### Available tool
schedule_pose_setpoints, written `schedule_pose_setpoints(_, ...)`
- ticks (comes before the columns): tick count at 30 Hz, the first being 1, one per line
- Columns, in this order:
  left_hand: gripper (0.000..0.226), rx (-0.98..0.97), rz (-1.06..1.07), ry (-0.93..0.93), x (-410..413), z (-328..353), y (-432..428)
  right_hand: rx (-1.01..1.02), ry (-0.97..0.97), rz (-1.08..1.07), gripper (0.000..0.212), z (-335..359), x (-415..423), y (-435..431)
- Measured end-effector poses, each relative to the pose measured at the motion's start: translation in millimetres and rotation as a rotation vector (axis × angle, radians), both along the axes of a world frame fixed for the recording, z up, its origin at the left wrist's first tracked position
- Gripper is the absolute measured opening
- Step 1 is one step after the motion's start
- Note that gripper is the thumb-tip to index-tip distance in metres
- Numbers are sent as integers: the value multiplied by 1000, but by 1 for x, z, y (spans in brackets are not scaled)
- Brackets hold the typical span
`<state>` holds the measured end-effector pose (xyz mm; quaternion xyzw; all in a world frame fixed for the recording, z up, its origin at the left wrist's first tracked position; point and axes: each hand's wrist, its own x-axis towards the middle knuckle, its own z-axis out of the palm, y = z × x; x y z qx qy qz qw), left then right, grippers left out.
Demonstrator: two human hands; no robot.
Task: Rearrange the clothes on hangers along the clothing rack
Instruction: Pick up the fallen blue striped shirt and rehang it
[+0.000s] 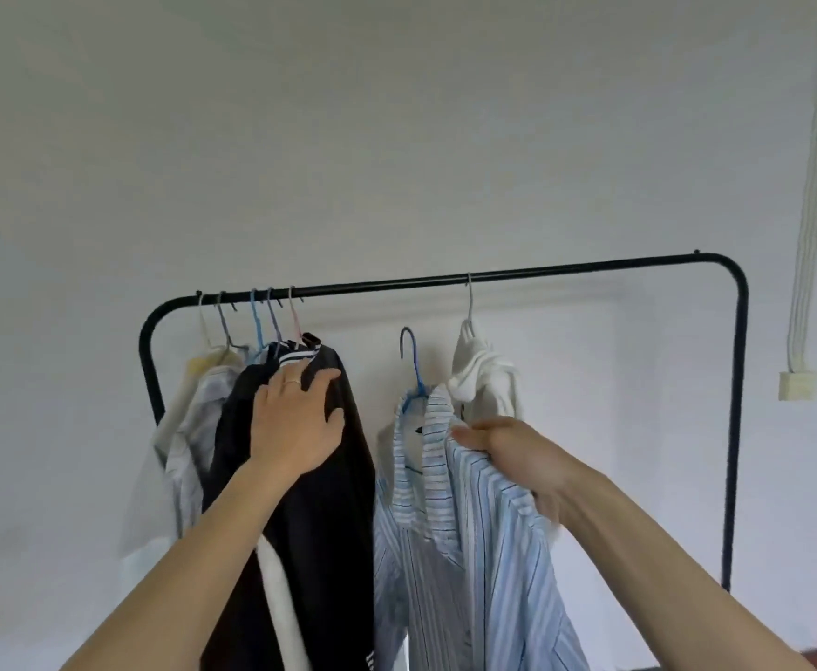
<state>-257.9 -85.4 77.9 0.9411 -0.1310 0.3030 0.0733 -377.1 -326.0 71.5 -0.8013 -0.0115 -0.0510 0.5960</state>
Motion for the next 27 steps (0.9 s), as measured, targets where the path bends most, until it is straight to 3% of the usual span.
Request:
schedule_pose_setpoints(4,68,-86,91,78,41,5,31,8,-141,-77,29,32,56,51)
schedule_pose_setpoints(8,68,-83,66,150,70,-3,53,-193,-248,-109,29,46,120,102)
schedule_pose_setpoints(13,65,-83,2,185,91,-22,74,-367,-224,-167,23,27,191,152)
schedule_pose_setpoints(20,64,-102,-42,145,97,-35,77,-176,-74,-287,24,-39,234,171)
schedule_pose_setpoints(23,64,-113,-68,146,98,-37,77,-42,-196,-373,27,-46,230,170)
schedule_pose_setpoints(27,64,-121,-60,127,105,-36,77,-22,-411,-360,29,-21,217,167)
